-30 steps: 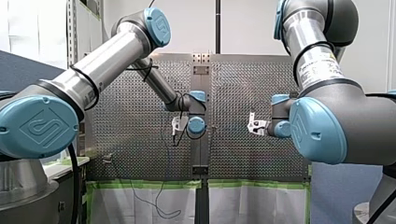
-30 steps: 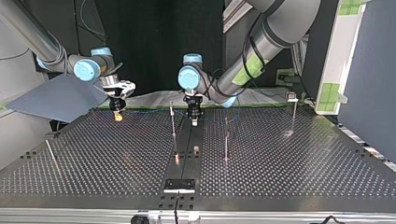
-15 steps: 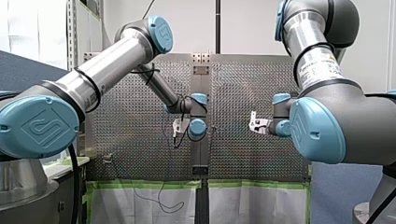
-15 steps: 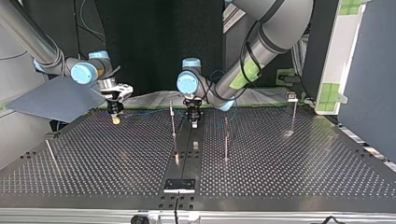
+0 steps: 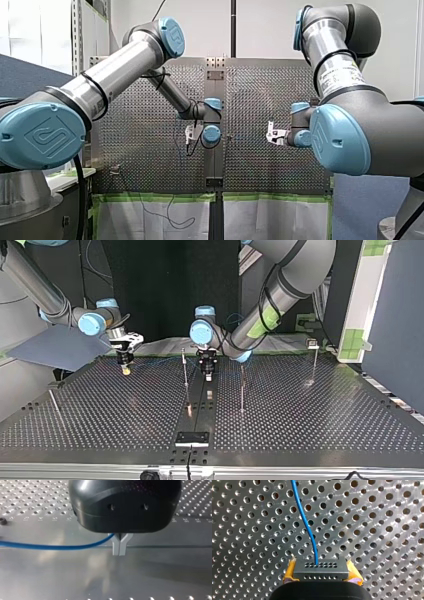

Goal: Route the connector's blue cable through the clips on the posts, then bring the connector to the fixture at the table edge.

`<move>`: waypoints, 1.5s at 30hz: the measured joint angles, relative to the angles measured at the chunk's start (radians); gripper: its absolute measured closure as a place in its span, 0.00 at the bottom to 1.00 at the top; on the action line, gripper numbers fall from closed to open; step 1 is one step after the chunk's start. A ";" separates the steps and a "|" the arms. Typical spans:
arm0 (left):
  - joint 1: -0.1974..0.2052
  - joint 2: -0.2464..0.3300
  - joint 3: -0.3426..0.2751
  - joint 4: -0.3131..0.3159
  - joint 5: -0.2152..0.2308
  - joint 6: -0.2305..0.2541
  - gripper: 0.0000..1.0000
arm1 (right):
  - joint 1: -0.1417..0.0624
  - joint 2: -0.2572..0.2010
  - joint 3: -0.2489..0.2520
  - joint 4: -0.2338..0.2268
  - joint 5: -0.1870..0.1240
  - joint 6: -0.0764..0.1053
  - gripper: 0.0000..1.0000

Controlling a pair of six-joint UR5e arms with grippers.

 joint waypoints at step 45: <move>-0.006 -0.023 0.039 -0.073 0.041 -0.011 0.00 | 0.017 0.029 -0.026 0.019 -0.001 -0.002 1.00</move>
